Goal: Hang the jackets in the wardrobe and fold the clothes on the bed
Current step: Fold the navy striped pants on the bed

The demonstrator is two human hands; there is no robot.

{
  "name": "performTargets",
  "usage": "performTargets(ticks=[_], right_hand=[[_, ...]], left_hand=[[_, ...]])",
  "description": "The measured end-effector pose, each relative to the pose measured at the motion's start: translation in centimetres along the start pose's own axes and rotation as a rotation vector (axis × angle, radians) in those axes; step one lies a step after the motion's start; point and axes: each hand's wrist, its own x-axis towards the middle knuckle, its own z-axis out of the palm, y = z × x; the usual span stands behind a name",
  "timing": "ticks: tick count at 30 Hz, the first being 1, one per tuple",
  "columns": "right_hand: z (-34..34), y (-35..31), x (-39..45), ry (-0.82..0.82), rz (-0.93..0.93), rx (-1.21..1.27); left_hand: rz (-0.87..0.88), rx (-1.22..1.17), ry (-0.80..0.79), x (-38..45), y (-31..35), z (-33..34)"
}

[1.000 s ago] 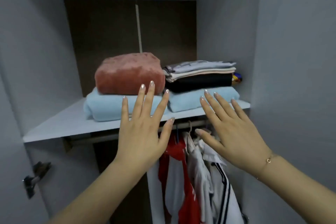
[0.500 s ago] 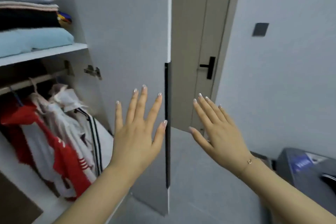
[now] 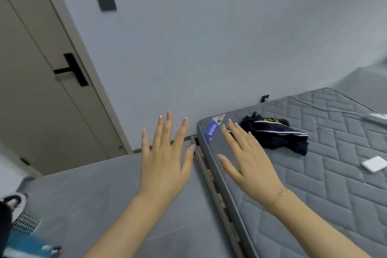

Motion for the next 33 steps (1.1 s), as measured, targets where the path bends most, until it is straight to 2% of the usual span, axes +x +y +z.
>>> performTargets(ticks=[7,15,24,29,33], right_hand=[[1.3,17.5,0.2,-0.081,0.235,0.016],[5.6,31.1,2.3,-0.103,0.544,0.092],[19.8,47.3,8.5,0.028,1.084,0.363],[28.1,54.7,9.9,0.212,1.350,0.551],[33.0,57.5,9.5,0.376,1.540,0.663]], left_hand=[[0.124,-0.121,-0.168,11.2,10.4,12.5],[0.240,-0.155,-0.343,23.1,16.0,25.2],[0.435,-0.331,-0.627,38.6,21.3,49.5],[0.678,-0.277,-0.679,44.6,26.6,63.5],[0.747,-0.133,-0.778,46.4,30.1,72.2]])
